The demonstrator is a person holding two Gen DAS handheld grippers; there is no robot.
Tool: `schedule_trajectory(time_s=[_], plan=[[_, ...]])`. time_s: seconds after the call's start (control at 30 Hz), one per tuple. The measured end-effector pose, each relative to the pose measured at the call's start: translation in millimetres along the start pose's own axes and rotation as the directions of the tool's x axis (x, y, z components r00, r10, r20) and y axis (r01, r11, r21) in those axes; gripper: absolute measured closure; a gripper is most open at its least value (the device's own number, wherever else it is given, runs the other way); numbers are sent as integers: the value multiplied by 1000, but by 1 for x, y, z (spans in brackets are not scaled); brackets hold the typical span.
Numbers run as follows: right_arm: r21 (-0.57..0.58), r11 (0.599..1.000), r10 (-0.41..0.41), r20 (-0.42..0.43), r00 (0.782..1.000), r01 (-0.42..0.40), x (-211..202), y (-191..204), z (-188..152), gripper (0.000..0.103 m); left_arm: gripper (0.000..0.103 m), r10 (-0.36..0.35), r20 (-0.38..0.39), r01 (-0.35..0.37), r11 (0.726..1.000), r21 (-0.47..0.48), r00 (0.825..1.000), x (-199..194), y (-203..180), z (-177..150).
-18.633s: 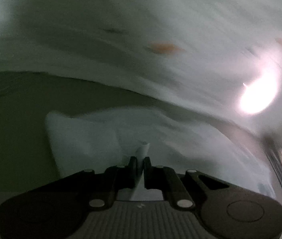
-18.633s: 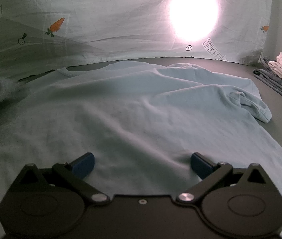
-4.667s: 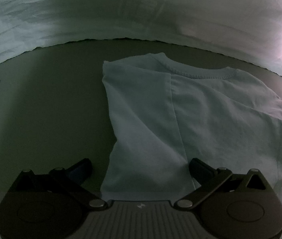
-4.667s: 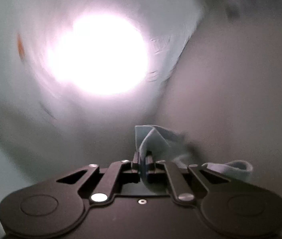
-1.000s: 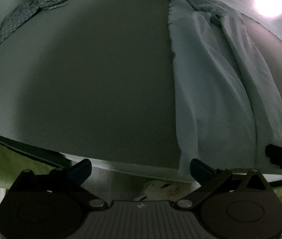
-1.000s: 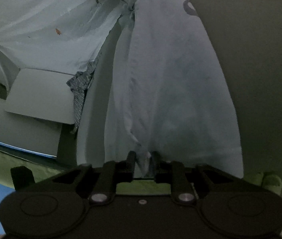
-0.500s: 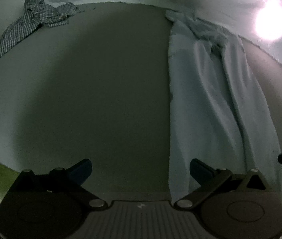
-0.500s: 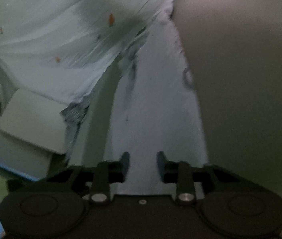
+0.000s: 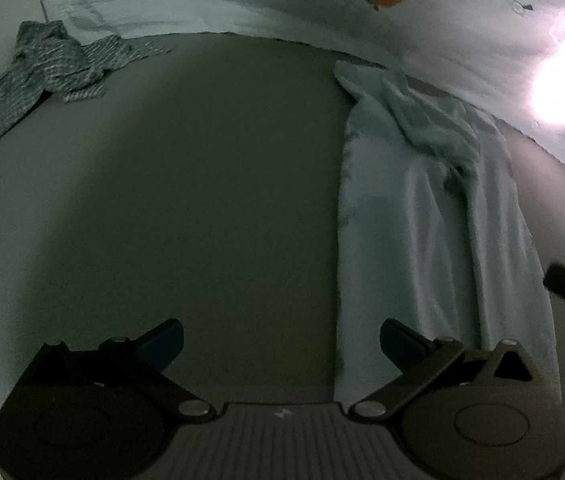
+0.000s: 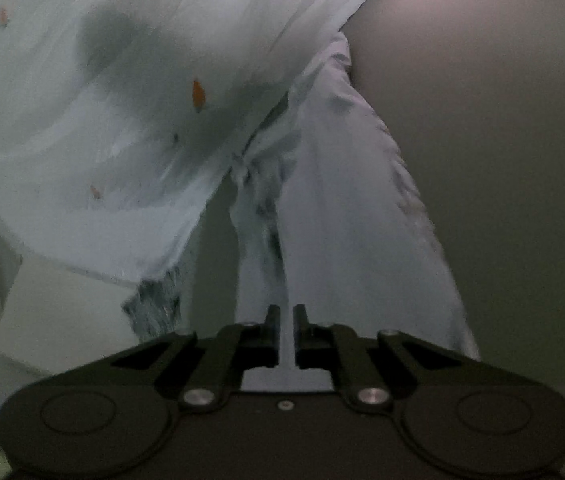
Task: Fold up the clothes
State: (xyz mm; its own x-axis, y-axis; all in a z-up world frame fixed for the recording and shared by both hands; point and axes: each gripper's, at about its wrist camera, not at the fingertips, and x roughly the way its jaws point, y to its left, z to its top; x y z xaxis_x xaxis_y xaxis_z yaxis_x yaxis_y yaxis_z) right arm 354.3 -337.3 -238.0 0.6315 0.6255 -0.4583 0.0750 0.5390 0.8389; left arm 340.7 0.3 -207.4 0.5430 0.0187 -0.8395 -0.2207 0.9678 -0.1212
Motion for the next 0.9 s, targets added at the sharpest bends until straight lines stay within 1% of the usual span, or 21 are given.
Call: schedule_trajectory(time_s=[0.07,0.17,0.27,0.33,0.4,0.47,0.5,0.57,0.63,0.67,0.7,0.73,0.77,0.8,0.83,0.87,0.9], plan=[[56,998,2,27,1000,-3,25,7,26,96,0,-7,5,8,1000,-16,1000,13,2,23],[181,981,54,75,996,-67,70,8,59,96,0,-18,15,18,999,-41,1000,28,7,53],[218,975,30,90,996,-49,115,10,82,96,0,-20,14,21,998,-58,1000,46,5,81],[231,973,-7,77,997,-12,140,9,89,96,0,-22,10,23,998,-62,1000,57,4,96],[249,968,-10,40,999,-1,160,9,85,96,0,-19,2,19,998,-62,1000,68,2,109],[206,978,14,-59,998,-2,179,19,76,96,0,-17,-3,16,998,-64,1000,76,3,118],[180,984,34,-126,991,-11,187,25,69,96,0,-16,-5,16,998,-68,1000,79,4,121],[178,983,91,-208,974,-54,195,33,59,96,0,-17,-7,17,997,-80,1000,83,8,126],[186,976,159,-238,958,-115,195,39,56,96,0,-14,-8,13,995,-94,1000,87,13,130],[173,975,173,-223,959,-136,192,42,58,96,0,-12,-9,11,995,-102,1000,88,16,131],[151,977,175,-187,967,-148,189,45,63,95,0,-11,-11,9,994,-111,1000,90,18,131],[127,980,171,-144,975,-153,186,47,70,95,0,-9,-13,7,993,-120,1000,91,21,131],[101,985,150,-99,984,-140,185,48,77,95,0,-8,-17,5,992,-127,1000,92,24,130],[84,991,114,-63,992,-108,185,48,83,95,0,-6,-21,3,991,-132,1000,93,26,129],[76,995,69,-48,996,-66,188,46,88,95,0,-4,-26,0,991,-135,1000,94,27,128],[69,997,25,-35,999,-23,191,44,93,95,0,-2,-31,-2,990,-138,1000,96,27,127],[57,998,-19,-46,999,21,198,42,94,95,0,-2,-35,-3,990,-138,999,97,27,126]])
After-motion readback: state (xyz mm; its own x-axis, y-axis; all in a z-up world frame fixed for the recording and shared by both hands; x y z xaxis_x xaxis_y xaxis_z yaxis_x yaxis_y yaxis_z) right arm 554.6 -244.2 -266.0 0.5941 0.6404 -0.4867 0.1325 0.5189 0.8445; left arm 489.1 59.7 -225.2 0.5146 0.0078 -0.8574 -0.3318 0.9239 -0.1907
